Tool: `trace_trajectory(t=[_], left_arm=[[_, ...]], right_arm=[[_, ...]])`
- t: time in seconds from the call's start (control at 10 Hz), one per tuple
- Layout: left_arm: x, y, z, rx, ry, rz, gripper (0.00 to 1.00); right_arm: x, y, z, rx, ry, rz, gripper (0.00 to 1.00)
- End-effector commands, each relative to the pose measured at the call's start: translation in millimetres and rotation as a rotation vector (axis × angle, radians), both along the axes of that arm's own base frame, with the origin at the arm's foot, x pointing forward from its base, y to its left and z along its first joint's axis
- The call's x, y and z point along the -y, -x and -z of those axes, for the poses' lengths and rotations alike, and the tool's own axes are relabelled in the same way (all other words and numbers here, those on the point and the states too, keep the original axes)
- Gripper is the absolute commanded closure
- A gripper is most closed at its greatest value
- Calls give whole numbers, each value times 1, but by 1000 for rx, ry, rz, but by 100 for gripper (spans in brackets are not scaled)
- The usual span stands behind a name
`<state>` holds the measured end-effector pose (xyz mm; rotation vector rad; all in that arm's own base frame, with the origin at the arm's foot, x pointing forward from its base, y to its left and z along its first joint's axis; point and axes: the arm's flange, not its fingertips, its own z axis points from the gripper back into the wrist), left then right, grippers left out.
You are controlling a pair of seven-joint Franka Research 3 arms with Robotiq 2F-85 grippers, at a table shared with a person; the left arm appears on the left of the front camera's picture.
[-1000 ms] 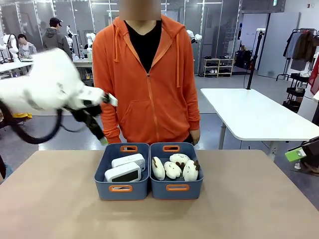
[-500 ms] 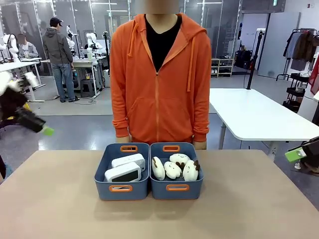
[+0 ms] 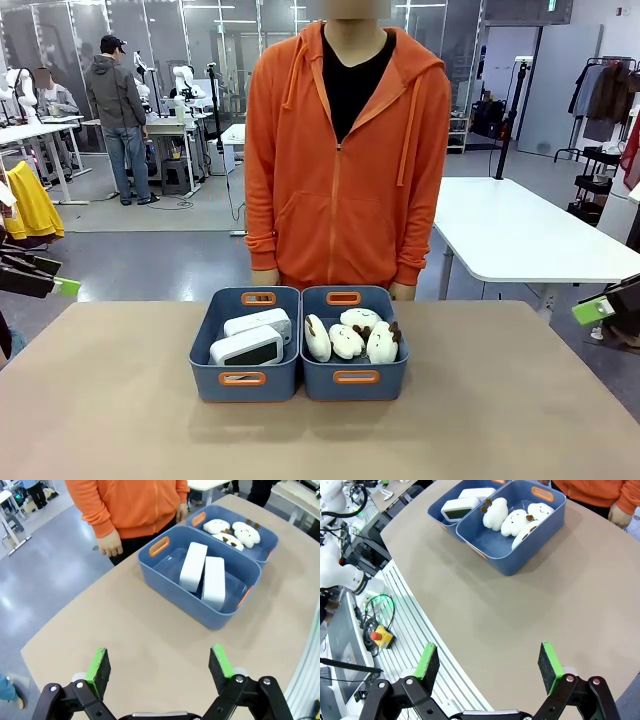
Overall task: Sort the digital clocks into the basket.
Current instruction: Pick up the Digital clock from the table and place it into the empty Plastic storage basket.
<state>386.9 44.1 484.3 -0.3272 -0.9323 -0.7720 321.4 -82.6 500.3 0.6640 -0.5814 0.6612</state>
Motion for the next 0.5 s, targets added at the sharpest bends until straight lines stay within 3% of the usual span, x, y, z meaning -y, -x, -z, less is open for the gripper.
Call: trace_trajectory(t=[0.0, 0.4], left_arm=[[-1, -6, -8, -34, -34, 9, 0], [-1, -6, -8, -34, -34, 9, 0]], right_arm=[[-1, -1, 1, 11, -11, -12, 0], [-1, -1, 1, 11, -11, -12, 0]])
